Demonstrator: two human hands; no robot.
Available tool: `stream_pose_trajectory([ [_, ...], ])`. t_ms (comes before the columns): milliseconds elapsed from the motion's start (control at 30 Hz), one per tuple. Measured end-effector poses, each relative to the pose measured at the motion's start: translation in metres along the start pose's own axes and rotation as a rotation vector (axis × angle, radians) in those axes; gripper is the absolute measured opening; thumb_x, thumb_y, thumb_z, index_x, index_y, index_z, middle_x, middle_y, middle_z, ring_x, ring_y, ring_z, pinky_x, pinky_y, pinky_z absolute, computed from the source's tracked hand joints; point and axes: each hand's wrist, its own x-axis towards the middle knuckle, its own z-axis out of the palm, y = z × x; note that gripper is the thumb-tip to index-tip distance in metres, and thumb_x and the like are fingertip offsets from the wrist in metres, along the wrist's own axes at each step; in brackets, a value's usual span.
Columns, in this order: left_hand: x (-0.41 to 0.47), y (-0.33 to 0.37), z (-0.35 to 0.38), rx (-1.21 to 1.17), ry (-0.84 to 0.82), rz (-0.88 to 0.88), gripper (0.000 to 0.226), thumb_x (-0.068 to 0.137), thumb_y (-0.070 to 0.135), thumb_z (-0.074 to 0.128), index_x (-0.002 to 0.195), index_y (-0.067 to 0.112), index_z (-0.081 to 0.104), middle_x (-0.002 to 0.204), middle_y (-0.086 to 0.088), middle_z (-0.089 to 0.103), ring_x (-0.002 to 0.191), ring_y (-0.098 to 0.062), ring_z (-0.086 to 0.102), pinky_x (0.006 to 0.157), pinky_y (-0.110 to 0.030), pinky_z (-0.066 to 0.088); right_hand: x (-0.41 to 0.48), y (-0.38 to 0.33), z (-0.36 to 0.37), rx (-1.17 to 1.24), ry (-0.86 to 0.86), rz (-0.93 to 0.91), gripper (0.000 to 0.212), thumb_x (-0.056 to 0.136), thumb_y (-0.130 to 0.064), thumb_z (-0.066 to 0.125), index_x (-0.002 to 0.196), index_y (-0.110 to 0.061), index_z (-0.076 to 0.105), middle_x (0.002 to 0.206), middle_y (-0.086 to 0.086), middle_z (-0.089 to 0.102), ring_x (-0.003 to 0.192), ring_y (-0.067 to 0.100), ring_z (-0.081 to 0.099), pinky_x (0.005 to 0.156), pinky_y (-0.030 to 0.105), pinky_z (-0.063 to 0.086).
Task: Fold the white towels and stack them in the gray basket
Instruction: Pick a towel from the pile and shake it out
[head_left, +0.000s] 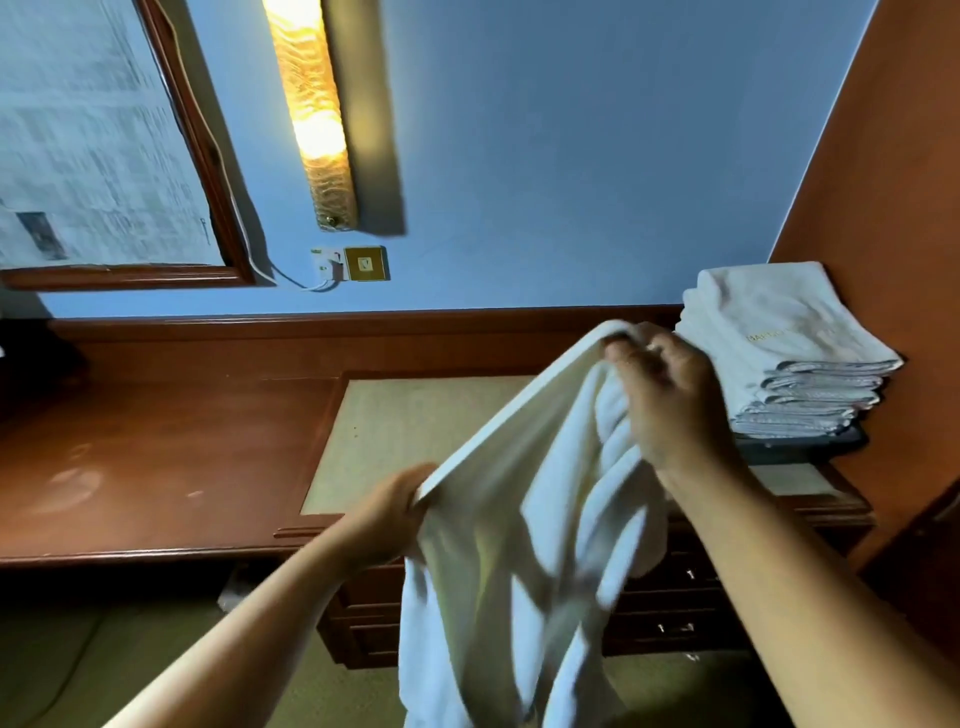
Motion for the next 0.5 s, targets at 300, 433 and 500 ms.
stream_pose_trajectory([
  [300,-0.005,-0.037,-0.041,-0.192,0.712,-0.380,0.021,0.102,0.018,0.053,0.089,0.021,0.068,0.076,-0.020,0.067,0.057,-0.024,0.052,0.053,-0.033,0.044,0.020,0.031,-0.042,-0.485,-0.202,0.022,0.032,0.092,-0.035,0.067,0.071,-0.012,0.057,0.059,-0.002,0.050,0.060,0.021,0.049,0.056,0.031,0.035],
  [433,0.020,0.061,-0.064,-0.222,0.422,0.028,0.015,0.102,0.024,0.056,0.096,0.020,0.070,0.060,0.005,0.054,0.051,-0.019,0.041,0.047,-0.029,0.033,-0.020,0.037,0.000,-0.501,-0.385,-0.081,0.014,0.088,-0.027,0.060,0.076,-0.022,0.064,0.060,-0.007,0.058,0.063,0.016,0.057,0.057,0.032,0.044],
  [500,0.025,0.089,-0.058,-0.190,0.188,0.135,0.006,0.098,0.021,0.064,0.099,0.019,0.069,0.072,0.009,0.060,0.058,-0.009,0.050,0.050,-0.022,0.040,-0.034,0.031,0.019,-0.467,-0.364,-0.152,0.018,0.089,-0.024,0.060,0.071,-0.021,0.058,0.057,-0.005,0.054,0.057,0.011,0.052,0.054,0.031,0.043],
])
